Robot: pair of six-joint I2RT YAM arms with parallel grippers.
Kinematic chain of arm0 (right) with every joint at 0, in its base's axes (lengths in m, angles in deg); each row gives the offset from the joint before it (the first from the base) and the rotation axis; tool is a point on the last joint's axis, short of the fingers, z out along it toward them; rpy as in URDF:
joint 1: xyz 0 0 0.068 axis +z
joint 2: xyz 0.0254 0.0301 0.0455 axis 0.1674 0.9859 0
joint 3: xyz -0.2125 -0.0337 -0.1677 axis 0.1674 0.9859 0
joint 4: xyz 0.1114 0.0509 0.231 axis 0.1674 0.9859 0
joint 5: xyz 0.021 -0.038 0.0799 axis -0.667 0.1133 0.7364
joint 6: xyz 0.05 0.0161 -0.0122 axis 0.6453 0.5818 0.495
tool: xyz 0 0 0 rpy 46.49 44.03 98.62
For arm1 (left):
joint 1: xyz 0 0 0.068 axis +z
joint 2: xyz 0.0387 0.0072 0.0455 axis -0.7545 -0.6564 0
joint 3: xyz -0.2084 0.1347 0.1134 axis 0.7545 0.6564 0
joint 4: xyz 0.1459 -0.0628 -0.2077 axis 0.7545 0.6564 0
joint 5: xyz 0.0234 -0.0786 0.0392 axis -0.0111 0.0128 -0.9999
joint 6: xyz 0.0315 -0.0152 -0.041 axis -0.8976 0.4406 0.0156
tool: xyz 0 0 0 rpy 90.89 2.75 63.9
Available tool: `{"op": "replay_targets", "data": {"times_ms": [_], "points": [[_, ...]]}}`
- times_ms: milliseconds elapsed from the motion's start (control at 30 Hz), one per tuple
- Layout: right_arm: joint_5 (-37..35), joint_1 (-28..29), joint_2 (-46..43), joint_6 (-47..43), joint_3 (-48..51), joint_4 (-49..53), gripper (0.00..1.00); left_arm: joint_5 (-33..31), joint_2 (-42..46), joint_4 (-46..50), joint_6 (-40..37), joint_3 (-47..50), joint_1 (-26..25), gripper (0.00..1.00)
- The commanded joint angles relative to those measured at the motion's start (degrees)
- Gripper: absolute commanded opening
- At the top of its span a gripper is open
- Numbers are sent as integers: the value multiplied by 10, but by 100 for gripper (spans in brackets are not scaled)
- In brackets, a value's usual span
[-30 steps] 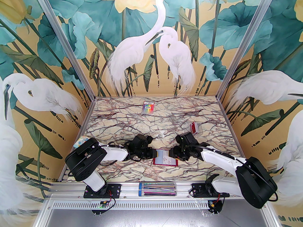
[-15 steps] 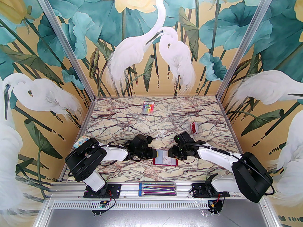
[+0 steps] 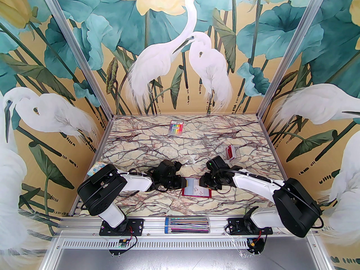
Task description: Put the credit cards into the card holder
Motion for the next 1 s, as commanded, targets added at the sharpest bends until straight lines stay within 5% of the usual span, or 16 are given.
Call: {"op": "replay_targets", "data": {"times_ms": [0,967], "points": [[-16,5,5,-2,-16,15,34,-14,-10,33,-15,-6,-6,21],[-42,29,32,-3,-42,43,33,-15,-12,34,-17,-9,-5,21]]}}
